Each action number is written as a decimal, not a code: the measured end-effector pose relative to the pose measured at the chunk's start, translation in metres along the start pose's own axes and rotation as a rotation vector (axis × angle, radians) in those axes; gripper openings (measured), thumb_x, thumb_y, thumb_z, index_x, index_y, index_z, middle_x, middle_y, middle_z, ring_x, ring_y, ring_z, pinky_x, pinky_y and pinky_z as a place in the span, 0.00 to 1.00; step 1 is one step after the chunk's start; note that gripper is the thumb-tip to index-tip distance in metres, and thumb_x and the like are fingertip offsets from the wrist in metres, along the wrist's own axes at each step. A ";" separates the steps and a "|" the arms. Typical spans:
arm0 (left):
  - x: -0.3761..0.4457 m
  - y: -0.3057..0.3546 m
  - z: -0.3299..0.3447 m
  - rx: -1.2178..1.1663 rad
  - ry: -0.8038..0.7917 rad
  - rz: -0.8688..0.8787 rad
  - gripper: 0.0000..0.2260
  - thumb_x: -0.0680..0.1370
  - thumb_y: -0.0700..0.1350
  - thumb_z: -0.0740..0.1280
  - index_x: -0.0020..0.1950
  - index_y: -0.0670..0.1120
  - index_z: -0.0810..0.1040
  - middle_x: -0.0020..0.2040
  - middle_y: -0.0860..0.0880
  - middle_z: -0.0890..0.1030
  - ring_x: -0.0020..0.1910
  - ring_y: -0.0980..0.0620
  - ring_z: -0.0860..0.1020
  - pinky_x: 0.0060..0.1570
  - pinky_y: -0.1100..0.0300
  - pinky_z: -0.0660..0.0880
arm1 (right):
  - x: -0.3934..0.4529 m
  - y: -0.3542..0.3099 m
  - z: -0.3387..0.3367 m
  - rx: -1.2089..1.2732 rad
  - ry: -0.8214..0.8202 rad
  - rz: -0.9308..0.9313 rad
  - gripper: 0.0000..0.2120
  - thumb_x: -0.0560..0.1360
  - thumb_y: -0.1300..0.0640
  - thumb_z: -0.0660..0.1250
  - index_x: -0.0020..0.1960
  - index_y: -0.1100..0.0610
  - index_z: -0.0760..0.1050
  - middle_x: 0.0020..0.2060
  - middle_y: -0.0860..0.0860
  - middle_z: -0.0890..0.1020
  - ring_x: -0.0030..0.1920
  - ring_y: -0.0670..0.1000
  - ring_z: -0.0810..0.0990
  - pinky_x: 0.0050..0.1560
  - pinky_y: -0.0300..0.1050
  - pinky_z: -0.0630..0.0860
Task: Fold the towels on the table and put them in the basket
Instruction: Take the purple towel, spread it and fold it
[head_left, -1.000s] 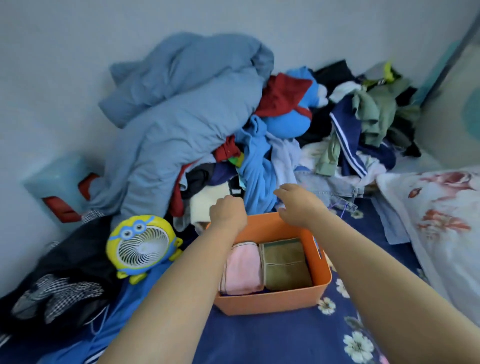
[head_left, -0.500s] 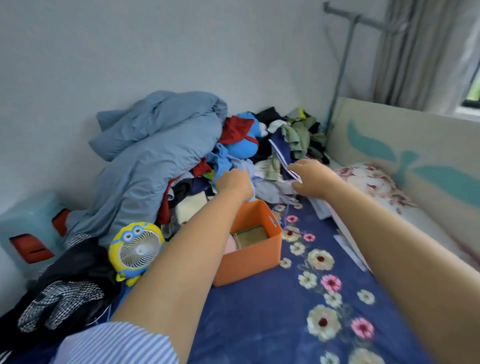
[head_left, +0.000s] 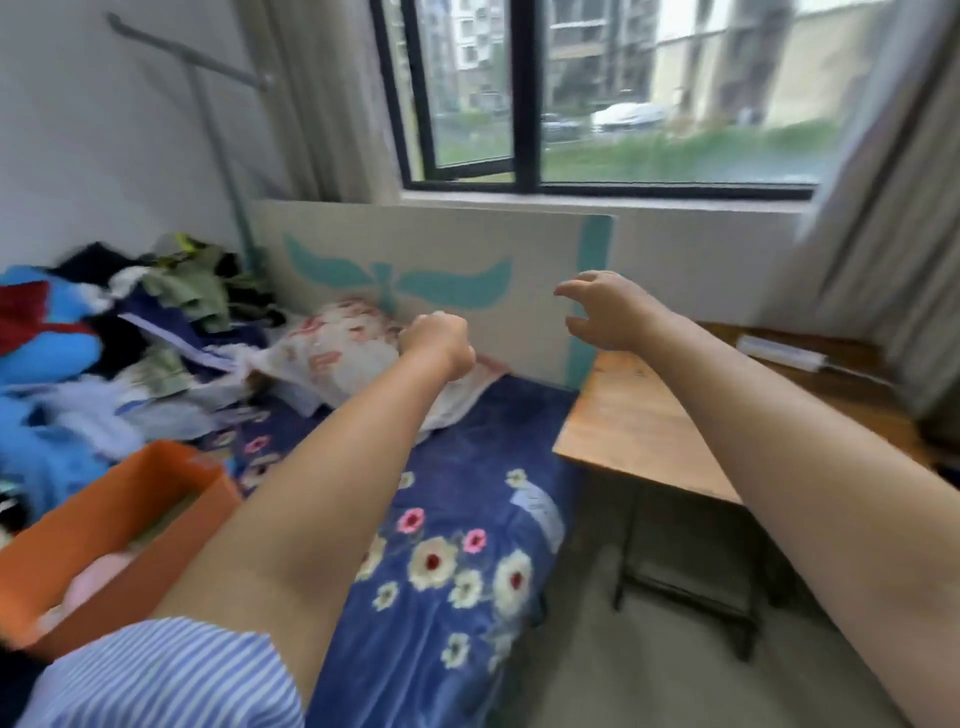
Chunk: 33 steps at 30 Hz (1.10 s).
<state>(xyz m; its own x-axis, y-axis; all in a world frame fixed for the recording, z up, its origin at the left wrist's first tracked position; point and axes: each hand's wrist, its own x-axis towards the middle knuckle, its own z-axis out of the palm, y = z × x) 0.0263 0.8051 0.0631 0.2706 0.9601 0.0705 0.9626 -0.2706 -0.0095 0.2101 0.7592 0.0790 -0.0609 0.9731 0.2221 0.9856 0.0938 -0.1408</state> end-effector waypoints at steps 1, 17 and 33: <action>0.004 0.030 0.000 0.000 0.001 0.057 0.14 0.77 0.45 0.59 0.60 0.42 0.75 0.63 0.43 0.75 0.63 0.42 0.72 0.58 0.52 0.72 | -0.014 0.025 -0.006 0.004 0.003 0.061 0.22 0.76 0.58 0.60 0.70 0.57 0.65 0.68 0.58 0.69 0.68 0.58 0.67 0.69 0.47 0.64; 0.025 0.512 0.032 -0.074 -0.030 0.690 0.11 0.76 0.40 0.60 0.55 0.41 0.77 0.56 0.41 0.77 0.57 0.41 0.75 0.45 0.56 0.71 | -0.245 0.416 -0.081 -0.045 -0.010 0.598 0.21 0.77 0.60 0.59 0.70 0.59 0.64 0.69 0.57 0.68 0.70 0.56 0.65 0.68 0.47 0.63; 0.122 0.815 0.172 0.109 -0.350 1.037 0.13 0.79 0.42 0.56 0.62 0.41 0.73 0.59 0.42 0.75 0.57 0.42 0.74 0.45 0.53 0.72 | -0.327 0.704 0.011 0.109 -0.160 1.074 0.20 0.78 0.60 0.57 0.70 0.58 0.65 0.68 0.58 0.69 0.68 0.57 0.67 0.65 0.48 0.66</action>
<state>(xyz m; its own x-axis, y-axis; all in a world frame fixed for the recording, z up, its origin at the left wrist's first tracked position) 0.8452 0.7138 -0.1072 0.9199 0.2413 -0.3093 0.2568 -0.9664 0.0097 0.9223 0.5091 -0.1031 0.7953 0.5741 -0.1948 0.5182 -0.8105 -0.2730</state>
